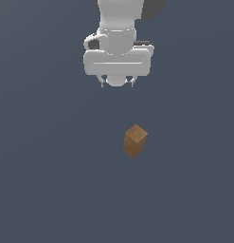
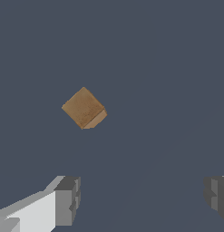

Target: Pick up the object and move it to a goal position.

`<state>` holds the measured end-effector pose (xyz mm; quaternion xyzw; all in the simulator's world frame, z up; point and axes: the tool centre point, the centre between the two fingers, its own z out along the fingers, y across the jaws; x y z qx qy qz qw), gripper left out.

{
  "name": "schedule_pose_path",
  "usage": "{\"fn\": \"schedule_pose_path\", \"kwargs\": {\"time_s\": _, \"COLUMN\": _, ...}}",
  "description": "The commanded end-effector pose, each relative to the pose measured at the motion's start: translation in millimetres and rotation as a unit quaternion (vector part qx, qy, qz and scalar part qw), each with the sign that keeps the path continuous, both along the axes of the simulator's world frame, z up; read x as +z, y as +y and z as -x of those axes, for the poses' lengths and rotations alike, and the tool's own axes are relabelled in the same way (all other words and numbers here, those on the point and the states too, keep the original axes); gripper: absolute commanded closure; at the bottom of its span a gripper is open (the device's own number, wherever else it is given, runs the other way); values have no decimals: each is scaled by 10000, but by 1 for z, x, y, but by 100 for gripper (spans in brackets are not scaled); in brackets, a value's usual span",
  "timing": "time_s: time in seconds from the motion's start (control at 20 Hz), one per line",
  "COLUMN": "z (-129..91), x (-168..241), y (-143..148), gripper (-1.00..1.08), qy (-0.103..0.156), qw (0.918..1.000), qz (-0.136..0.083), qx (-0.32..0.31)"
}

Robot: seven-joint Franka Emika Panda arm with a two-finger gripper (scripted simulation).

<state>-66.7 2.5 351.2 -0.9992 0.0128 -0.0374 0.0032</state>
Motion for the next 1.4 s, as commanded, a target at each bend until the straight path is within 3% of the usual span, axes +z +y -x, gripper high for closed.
{"fn": "schedule_pose_path", "kwargs": {"time_s": 0.0, "z": 0, "x": 0, "y": 0, "gripper": -92, "qy": 0, "qw": 10000, "qz": 0, "qx": 0}}
{"fn": "schedule_pose_path", "kwargs": {"time_s": 0.45, "z": 8, "x": -29, "y": -8, "gripper": -92, "qy": 317, "qw": 9994, "qz": -87, "qx": -64}}
{"fn": "schedule_pose_path", "kwargs": {"time_s": 0.95, "z": 7, "x": -30, "y": -7, "gripper": -92, "qy": 314, "qw": 9995, "qz": -79, "qx": -10}}
{"fn": "schedule_pose_path", "kwargs": {"time_s": 1.35, "z": -9, "x": -45, "y": 3, "gripper": -92, "qy": 320, "qw": 9981, "qz": -10, "qx": 529}}
